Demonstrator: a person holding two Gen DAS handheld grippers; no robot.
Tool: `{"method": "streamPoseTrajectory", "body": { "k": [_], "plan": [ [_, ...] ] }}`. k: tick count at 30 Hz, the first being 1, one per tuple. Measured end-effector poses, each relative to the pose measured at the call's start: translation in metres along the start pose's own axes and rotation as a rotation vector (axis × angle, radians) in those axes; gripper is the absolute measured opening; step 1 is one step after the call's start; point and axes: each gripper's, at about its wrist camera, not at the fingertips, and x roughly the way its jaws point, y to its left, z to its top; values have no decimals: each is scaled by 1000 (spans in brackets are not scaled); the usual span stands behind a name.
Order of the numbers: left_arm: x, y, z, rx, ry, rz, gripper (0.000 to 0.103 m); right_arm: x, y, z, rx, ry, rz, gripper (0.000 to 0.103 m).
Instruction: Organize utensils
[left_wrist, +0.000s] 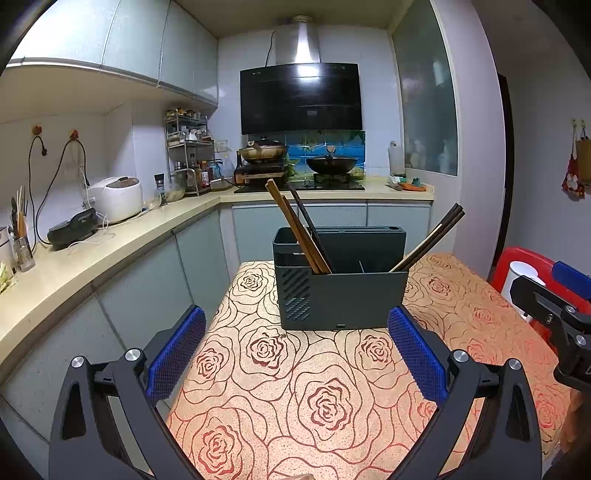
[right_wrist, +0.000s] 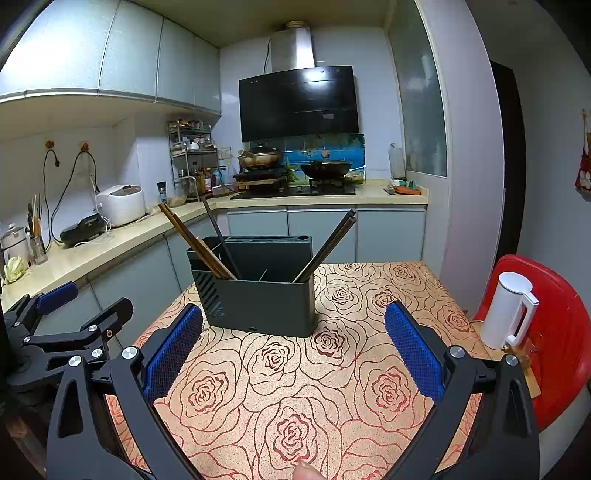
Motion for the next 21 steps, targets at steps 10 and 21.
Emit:
{"method": "streamPoseTrajectory", "body": {
  "k": [10, 21],
  "plan": [
    [0, 0, 0, 3, -1, 0, 96, 0, 0, 0, 0, 1, 0, 96],
    [0, -1, 1, 5, -5, 2, 96, 0, 0, 0, 0, 1, 0, 96]
  ]
}}
